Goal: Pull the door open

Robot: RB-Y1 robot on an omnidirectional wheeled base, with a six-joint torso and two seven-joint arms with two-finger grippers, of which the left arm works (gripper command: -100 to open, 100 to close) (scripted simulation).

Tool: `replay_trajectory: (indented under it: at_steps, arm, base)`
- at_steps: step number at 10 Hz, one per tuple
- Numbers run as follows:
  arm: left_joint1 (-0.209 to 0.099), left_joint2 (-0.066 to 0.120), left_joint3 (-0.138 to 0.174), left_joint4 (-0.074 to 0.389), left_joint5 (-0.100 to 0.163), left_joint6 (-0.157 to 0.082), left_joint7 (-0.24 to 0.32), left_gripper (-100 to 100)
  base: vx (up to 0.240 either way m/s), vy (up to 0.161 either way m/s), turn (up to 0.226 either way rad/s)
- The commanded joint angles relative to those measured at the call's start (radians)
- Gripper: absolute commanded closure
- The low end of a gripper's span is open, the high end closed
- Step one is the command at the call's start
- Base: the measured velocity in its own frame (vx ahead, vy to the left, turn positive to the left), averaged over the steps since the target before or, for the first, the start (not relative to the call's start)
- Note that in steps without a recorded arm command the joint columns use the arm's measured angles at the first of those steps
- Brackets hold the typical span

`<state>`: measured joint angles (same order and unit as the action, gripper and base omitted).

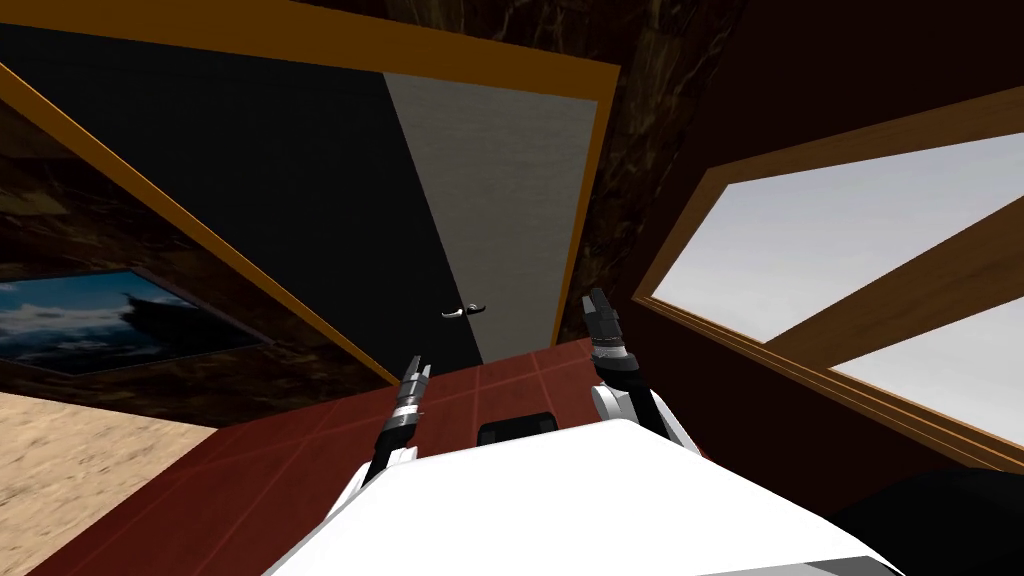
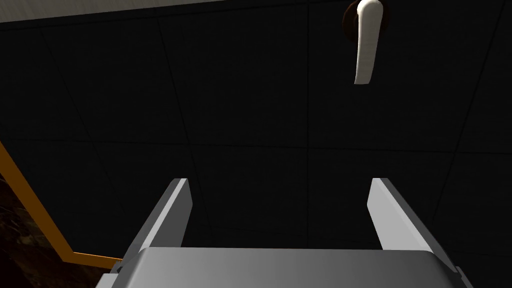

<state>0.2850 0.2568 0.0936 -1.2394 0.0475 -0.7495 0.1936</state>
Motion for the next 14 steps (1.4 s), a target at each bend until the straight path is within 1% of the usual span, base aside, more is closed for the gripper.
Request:
replay_trajectory:
  at_steps: [1,8,11,12,14]
  arm:
    - [-0.011,0.006,0.002,0.043,0.004,-0.015,0.008,-100]
    - [-0.046,0.031,0.011,0.194,0.02,-0.065,0.04,-100]
    - [-0.059,0.04,0.014,0.25,0.026,-0.084,0.051,-100]
    - [-0.068,0.046,0.016,0.286,0.03,-0.096,0.059,-100]
    - [-0.076,0.052,0.018,0.32,0.034,-0.107,0.066,-100]
  base:
    - [0.11,-0.009,-0.065]
    - [0.1,-0.001,-0.051]
    - [0.103,0.006,-0.049]
    - [0.118,0.026,-0.077]
    - [0.122,0.016,-0.051]
